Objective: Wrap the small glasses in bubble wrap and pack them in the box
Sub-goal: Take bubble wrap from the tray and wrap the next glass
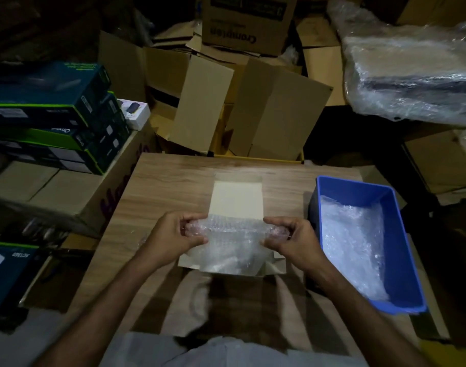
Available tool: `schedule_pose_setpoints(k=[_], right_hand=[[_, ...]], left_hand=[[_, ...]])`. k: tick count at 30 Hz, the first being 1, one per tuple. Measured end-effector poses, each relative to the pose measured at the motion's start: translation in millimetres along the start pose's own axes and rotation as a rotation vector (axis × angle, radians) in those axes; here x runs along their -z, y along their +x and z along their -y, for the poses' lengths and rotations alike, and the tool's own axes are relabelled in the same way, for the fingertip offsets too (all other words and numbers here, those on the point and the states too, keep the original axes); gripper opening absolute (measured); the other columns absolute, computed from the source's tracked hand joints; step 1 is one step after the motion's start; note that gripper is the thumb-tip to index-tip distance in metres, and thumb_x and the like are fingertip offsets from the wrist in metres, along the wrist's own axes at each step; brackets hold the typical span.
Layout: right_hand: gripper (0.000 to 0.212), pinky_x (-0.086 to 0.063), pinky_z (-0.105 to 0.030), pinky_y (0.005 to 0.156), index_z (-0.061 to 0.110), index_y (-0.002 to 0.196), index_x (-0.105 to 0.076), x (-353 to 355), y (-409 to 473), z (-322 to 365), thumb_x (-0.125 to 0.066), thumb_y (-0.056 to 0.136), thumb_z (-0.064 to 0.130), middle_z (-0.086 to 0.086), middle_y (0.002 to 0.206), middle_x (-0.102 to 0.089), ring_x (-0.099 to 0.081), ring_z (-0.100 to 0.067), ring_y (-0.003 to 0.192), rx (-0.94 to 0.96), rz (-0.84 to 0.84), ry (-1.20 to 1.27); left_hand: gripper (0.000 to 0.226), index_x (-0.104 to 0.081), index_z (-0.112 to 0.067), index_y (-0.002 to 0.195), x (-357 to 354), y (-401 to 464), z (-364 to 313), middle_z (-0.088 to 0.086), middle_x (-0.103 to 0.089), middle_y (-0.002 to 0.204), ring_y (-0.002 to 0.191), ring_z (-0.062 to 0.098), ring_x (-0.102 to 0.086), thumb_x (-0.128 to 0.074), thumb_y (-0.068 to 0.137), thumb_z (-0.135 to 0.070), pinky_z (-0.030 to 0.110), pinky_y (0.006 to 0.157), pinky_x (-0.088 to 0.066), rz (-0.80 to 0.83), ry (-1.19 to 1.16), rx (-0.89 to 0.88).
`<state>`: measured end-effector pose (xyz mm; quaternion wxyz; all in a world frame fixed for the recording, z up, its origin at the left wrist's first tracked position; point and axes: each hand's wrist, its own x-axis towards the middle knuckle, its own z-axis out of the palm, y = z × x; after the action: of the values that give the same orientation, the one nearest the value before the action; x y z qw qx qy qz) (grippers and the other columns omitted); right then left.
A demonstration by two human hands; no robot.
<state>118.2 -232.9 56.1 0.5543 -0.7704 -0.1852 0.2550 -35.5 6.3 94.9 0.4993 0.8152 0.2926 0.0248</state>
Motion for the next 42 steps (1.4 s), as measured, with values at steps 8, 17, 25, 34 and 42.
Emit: schedule_pose_setpoints(k=[8, 17, 25, 34, 42], right_hand=[[0.014, -0.054, -0.028, 0.078, 0.020, 0.079, -0.072, 31.3, -3.9, 36.0, -0.079, 0.088, 0.028, 0.005, 0.083, -0.073, -0.067, -0.006, 0.088, 0.117, 0.180, -0.160], [0.055, -0.062, -0.037, 0.086, 0.030, 0.119, -0.064, 21.6, 0.1, 35.4, -0.090, 0.072, 0.019, 0.004, 0.114, -0.075, -0.073, -0.013, 0.102, -0.135, 0.281, 0.181], [0.036, -0.059, -0.038, 0.090, 0.002, 0.122, -0.067, 22.3, 15.4, 65.5, -0.071, 0.087, 0.007, -0.017, 0.119, -0.072, -0.071, -0.030, 0.108, -0.184, 0.581, 0.564], [0.082, -0.048, -0.057, 0.106, 0.009, 0.142, -0.054, -17.5, -26.5, 15.4, -0.086, 0.075, 0.044, -0.020, 0.138, -0.062, -0.061, -0.040, 0.125, -0.371, 0.488, 0.810], [0.105, -0.059, -0.033, 0.091, 0.050, 0.153, -0.023, -13.7, -33.8, 14.4, -0.083, 0.080, 0.005, 0.025, 0.136, -0.053, -0.064, -0.007, 0.121, 0.023, 0.131, 0.382]], left_hand=[[0.015, -0.065, -0.012, 0.107, 7.9, -4.6, -4.3, -0.002, -0.070, 0.115, 0.108, 0.009, -0.066, -0.060, 0.099, -0.023, 0.017, 0.078, -0.057, 0.079, -0.154, -0.123], [0.032, -0.062, -0.009, 0.121, -6.2, -20.2, -12.6, 0.016, -0.071, 0.118, 0.104, 0.031, -0.071, -0.069, 0.090, -0.010, 0.053, 0.093, -0.054, 0.064, -0.615, 0.155], [0.059, -0.049, -0.011, 0.141, 32.2, -10.6, -33.8, 0.013, -0.069, 0.129, 0.120, 0.033, -0.065, -0.074, 0.087, -0.009, 0.052, 0.107, -0.048, 0.641, -0.279, 0.105], [0.030, -0.059, -0.014, 0.120, -22.1, -31.0, -36.3, 0.004, -0.077, 0.105, 0.097, 0.028, -0.075, -0.070, 0.092, -0.016, 0.045, 0.078, -0.062, 0.049, -0.377, -0.021], [0.070, -0.046, -0.033, 0.146, -25.9, -38.1, -10.3, -0.010, -0.061, 0.130, 0.106, -0.005, -0.067, -0.072, 0.088, -0.003, 0.019, 0.077, -0.058, 0.020, -0.457, -0.042]])
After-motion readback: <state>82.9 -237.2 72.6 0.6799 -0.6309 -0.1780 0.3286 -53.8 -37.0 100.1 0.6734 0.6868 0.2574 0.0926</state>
